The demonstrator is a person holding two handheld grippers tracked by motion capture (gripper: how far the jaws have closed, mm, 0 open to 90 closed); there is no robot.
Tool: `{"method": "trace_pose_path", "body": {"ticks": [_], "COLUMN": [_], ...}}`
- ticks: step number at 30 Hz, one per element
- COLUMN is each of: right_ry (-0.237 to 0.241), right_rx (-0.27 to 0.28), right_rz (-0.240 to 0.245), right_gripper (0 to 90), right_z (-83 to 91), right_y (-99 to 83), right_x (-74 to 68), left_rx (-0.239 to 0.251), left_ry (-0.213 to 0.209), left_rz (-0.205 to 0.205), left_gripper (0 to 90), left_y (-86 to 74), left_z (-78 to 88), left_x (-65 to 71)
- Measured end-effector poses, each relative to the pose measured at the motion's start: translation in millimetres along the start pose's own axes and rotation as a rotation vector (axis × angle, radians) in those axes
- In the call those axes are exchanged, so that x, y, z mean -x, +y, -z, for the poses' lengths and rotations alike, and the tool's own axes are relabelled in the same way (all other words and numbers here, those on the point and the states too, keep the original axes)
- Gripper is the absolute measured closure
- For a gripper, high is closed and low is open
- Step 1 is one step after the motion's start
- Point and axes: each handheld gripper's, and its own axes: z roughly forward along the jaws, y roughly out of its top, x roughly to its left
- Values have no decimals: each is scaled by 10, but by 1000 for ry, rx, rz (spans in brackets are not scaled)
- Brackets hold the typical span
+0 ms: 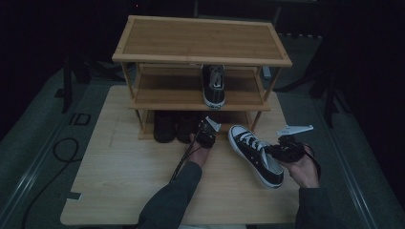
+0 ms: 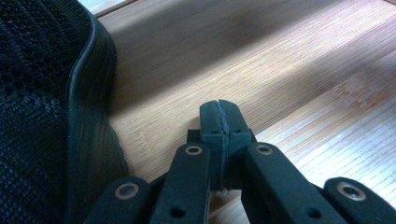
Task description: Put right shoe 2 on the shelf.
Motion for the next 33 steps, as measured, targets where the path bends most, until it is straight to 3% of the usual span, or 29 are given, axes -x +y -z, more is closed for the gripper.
{"method": "trace_pose_path", "body": {"ticks": [15,33], "right_ry": [29,60], "right_rx": [2,1], "right_rz": [98,154], "right_gripper": [883,883], "right_z": [74,213], "right_y": [152,323], "right_x": [-20,8], "left_rx": [-1,-1], "left_ry": [-3,-8], "left_rz": [3,6], "left_gripper": [900,900], "left_y": [1,0], "left_z": [1,0], "left_x": [-5,-10]}}
